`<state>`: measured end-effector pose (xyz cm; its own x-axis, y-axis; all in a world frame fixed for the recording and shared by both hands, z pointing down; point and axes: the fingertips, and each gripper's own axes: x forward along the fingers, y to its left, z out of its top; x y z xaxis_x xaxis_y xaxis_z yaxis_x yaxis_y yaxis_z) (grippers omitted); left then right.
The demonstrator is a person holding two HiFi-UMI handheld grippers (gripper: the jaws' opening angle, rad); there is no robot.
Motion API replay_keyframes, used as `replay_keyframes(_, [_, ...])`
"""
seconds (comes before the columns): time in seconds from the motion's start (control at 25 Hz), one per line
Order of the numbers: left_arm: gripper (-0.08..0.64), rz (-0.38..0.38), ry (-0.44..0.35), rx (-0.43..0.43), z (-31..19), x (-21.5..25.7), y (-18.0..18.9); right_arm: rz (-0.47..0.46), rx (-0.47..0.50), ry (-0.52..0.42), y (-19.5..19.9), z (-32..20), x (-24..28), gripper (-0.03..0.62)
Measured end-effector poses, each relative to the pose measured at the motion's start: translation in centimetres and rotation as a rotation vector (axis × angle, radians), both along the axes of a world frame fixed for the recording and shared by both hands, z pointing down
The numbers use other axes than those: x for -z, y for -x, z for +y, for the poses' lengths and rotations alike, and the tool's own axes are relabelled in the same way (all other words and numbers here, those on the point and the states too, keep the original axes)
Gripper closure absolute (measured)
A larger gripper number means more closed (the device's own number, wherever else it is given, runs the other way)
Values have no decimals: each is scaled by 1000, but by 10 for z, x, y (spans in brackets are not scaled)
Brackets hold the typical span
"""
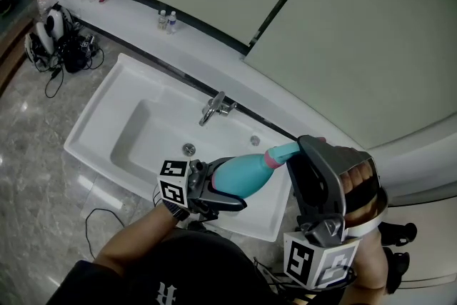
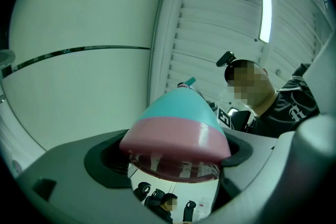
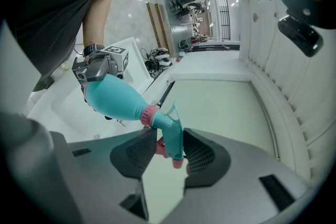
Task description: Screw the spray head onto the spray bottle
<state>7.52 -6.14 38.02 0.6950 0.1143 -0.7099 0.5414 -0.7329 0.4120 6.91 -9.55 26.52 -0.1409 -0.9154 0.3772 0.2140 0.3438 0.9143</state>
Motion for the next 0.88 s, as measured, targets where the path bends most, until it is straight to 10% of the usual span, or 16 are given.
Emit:
replay_keyframes(0.48, [91,-35,-12,49,-6,2,-4,4,-38,27,-4,-1,-3,432])
replay_keyframes(0.88, [91,-191,-52,356,-30,5,-9,5,-276,-45,-22,-16,1,431])
